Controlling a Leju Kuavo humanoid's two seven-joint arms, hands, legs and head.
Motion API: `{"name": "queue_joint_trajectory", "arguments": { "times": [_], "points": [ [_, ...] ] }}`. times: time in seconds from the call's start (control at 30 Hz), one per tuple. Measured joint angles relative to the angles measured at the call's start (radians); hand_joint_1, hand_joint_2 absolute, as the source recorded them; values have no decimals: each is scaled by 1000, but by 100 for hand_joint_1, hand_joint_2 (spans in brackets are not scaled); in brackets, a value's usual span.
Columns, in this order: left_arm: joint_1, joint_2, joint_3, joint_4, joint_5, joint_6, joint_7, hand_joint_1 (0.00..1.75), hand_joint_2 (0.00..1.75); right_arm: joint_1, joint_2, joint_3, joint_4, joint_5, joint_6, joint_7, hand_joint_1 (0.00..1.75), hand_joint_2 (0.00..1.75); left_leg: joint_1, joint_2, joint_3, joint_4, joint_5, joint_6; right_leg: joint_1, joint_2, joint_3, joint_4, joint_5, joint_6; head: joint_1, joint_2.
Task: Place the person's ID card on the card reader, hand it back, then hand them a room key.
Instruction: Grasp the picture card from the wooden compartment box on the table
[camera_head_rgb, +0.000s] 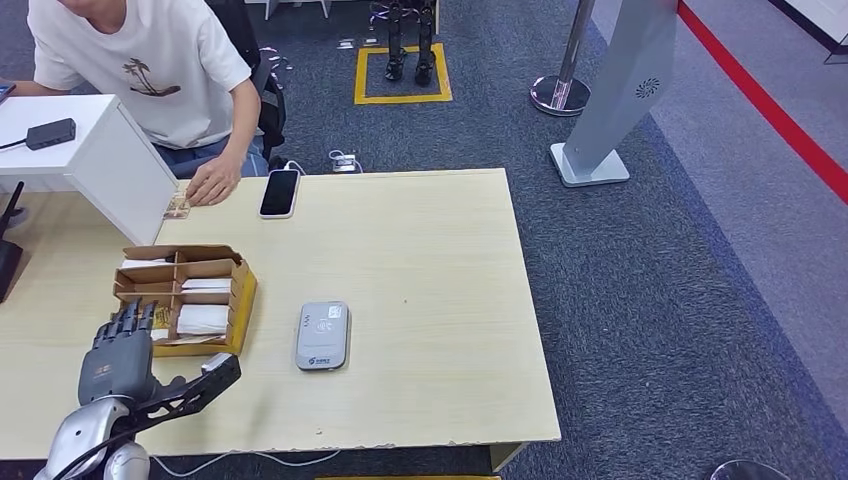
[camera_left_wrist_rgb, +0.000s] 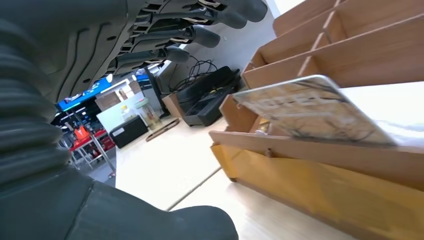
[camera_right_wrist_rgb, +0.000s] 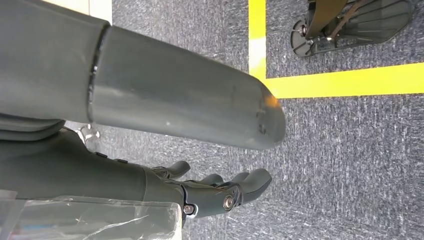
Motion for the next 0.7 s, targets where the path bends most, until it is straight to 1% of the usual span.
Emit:
{"name": "queue_joint_trajectory", "arguments": {
  "times": [0.3,0.47,0.7],
  "points": [
    [-89,1,3,103,24,-21,-28,0,175,-1,-2,0,0,26,5,-3,0,0,0,0,0,0,0,0,0,0,0,0,0,0,0,0],
    [-102,7,3,138,56,-32,-52,0,175,-1,-4,0,0,32,5,-4,0,0,0,0,0,0,0,0,0,0,0,0,0,0,0,0],
    [-111,11,3,157,64,-35,-57,0,175,-1,-6,0,0,32,5,-6,0,0,0,0,0,0,0,0,0,0,0,0,0,0,0,0]
  ]
}}
